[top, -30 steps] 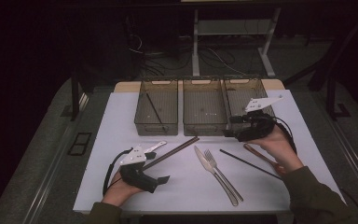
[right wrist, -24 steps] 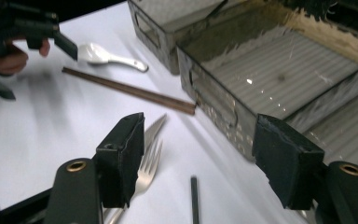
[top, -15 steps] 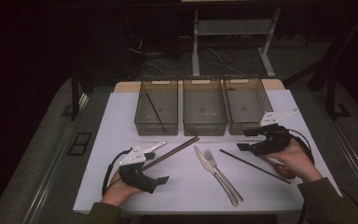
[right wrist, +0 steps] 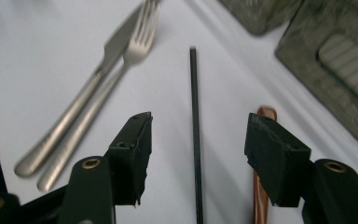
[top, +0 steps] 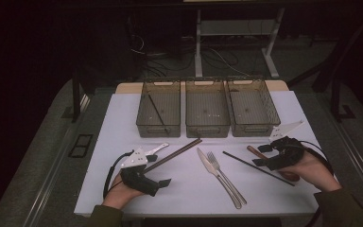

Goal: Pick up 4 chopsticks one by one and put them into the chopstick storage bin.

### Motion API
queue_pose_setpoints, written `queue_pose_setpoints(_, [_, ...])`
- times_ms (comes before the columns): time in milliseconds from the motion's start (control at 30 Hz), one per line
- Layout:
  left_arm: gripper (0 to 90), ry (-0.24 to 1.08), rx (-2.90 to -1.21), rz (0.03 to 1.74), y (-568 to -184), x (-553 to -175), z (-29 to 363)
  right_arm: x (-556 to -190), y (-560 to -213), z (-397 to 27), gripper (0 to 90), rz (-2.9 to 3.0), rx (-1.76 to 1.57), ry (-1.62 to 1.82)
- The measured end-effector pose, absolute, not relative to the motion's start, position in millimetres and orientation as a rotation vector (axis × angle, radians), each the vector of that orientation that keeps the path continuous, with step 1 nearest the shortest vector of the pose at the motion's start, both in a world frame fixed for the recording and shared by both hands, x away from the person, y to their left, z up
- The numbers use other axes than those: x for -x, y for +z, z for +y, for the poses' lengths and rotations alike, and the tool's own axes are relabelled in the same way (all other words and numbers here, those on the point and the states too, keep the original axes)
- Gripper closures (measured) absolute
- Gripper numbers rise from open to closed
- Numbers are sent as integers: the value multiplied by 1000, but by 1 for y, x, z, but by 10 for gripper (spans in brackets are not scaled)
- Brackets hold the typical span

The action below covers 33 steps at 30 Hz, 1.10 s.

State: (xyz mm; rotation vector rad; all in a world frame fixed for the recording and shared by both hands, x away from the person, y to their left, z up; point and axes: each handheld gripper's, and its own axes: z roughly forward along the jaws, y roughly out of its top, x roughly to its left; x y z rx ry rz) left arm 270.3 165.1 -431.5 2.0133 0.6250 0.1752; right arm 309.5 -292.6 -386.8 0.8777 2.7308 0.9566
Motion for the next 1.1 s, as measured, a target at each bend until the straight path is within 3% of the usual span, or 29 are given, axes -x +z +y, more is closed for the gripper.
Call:
queue_pose_setpoints(367, [0, 174, -2015, 622, -432, -270, 165, -306, -399, -291, 543, 2867, -819, 648])
queue_pose_setpoints(733, [0, 171, -2023, 622, -432, -270, 164, -309, -409, -291, 733, 2933, -776, 398])
queue_pose_setpoints(1100, [0, 171, -2024, 619, -432, -270, 164, -312, -418, -285, 802, 2985, -745, 267])
